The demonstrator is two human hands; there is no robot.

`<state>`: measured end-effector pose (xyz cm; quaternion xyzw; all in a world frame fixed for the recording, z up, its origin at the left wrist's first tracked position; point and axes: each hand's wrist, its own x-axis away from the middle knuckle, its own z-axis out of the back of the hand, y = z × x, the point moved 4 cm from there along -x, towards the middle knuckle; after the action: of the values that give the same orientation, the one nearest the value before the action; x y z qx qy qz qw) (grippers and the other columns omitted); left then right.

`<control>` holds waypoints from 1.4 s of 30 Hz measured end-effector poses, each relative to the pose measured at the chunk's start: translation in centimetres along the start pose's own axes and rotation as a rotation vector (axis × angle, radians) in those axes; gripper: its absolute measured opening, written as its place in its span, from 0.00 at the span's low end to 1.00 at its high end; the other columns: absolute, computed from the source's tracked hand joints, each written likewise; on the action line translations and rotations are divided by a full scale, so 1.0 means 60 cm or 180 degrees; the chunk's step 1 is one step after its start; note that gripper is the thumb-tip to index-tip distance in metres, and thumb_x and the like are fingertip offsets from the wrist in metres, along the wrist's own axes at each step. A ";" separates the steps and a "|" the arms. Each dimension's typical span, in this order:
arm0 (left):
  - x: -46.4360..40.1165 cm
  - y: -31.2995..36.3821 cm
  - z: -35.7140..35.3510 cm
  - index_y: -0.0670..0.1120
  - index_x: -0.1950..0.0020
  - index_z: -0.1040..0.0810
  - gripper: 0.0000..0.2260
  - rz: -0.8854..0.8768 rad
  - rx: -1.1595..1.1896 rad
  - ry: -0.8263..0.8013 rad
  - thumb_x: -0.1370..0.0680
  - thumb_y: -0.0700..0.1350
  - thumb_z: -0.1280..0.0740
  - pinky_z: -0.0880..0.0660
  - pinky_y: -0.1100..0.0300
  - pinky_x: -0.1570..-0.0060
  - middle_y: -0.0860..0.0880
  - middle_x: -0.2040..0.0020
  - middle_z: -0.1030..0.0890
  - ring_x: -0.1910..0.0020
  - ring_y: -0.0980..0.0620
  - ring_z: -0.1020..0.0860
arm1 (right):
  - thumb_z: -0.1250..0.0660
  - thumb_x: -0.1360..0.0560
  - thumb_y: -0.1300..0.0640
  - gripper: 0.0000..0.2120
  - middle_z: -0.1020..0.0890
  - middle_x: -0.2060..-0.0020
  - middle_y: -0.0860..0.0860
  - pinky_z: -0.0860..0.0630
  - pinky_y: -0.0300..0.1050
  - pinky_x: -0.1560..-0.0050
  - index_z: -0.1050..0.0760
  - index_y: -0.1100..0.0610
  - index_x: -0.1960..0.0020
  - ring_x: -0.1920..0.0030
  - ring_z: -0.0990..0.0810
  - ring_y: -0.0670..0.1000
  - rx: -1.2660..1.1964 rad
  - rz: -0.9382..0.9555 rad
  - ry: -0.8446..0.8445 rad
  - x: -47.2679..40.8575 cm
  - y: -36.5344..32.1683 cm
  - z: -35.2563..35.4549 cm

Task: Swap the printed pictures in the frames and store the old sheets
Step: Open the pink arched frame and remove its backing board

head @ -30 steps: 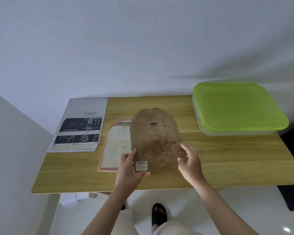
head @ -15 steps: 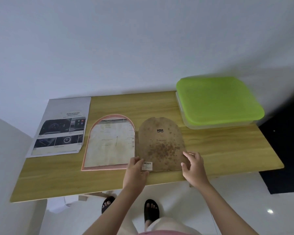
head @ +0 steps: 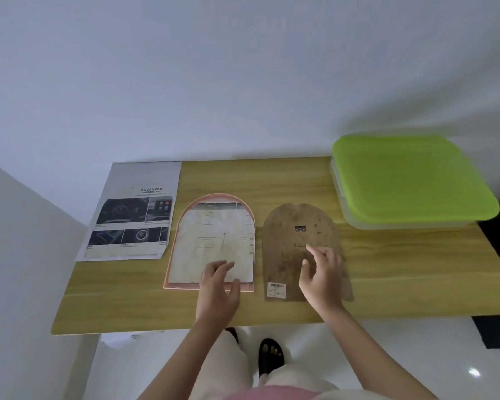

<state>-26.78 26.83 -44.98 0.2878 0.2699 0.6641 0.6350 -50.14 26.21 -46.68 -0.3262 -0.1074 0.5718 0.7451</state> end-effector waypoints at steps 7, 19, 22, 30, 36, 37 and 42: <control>-0.061 -0.088 0.102 0.48 0.32 0.30 0.25 0.0607 -0.0446 0.0087 0.28 0.47 0.30 0.31 0.54 0.42 0.49 0.36 0.32 0.36 0.48 0.35 | 0.34 0.27 0.57 0.18 0.26 0.51 0.53 0.28 0.47 0.49 0.25 0.56 0.37 0.45 0.29 0.55 -0.0119 0.0193 -0.0929 -0.068 -0.142 -0.097; -0.097 -0.140 0.119 0.49 0.30 0.34 0.33 0.0630 -0.0788 -0.0562 0.32 0.55 0.28 0.27 0.58 0.49 0.50 0.35 0.40 0.37 0.48 0.35 | 0.37 0.25 0.43 0.27 0.33 0.44 0.53 0.34 0.50 0.37 0.37 0.52 0.30 0.40 0.35 0.54 0.0785 -0.0042 -0.1711 -0.119 -0.168 -0.166; -0.099 -0.143 0.120 0.50 0.31 0.34 0.33 0.0565 -0.0814 -0.0572 0.32 0.56 0.28 0.27 0.60 0.50 0.50 0.36 0.40 0.37 0.49 0.34 | 0.35 0.27 0.42 0.28 0.34 0.43 0.52 0.35 0.51 0.36 0.36 0.52 0.30 0.39 0.35 0.54 0.0770 -0.0203 -0.1742 -0.121 -0.168 -0.174; -0.096 -0.149 0.120 0.50 0.31 0.34 0.33 0.0453 -0.0749 -0.0514 0.32 0.57 0.28 0.26 0.60 0.50 0.50 0.36 0.39 0.38 0.50 0.34 | 0.28 0.34 0.52 0.23 0.31 0.45 0.49 0.34 0.52 0.38 0.31 0.50 0.43 0.38 0.35 0.54 -0.0069 -0.0854 -0.1599 -0.135 -0.170 -0.170; -0.094 -0.150 0.121 0.49 0.31 0.33 0.33 0.0460 -0.0641 -0.0442 0.33 0.56 0.27 0.25 0.56 0.47 0.50 0.36 0.38 0.37 0.49 0.34 | 0.31 0.28 0.60 0.21 0.23 0.51 0.43 0.21 0.58 0.54 0.33 0.47 0.39 0.55 0.21 0.56 -0.0953 -0.0363 -0.1402 -0.111 -0.195 -0.151; -0.094 -0.150 0.122 0.49 0.31 0.33 0.33 0.0470 -0.0618 -0.0438 0.33 0.56 0.27 0.26 0.56 0.46 0.50 0.36 0.38 0.37 0.49 0.34 | 0.32 0.27 0.61 0.23 0.22 0.50 0.45 0.21 0.57 0.56 0.33 0.46 0.36 0.56 0.21 0.58 -0.1033 -0.0363 -0.1417 -0.108 -0.198 -0.148; -0.092 -0.144 0.124 0.48 0.30 0.33 0.33 0.0586 -0.0176 -0.0329 0.32 0.51 0.26 0.36 0.57 0.40 0.50 0.38 0.37 0.37 0.49 0.37 | 0.35 0.26 0.66 0.24 0.21 0.46 0.45 0.22 0.38 0.63 0.31 0.44 0.37 0.57 0.20 0.46 -0.1631 -0.0676 -0.1215 -0.109 -0.206 -0.133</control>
<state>-15.29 21.70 -46.34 0.3276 0.1908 0.7111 0.5922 -38.32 15.65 -43.84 -0.3769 -0.4186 0.4961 0.6607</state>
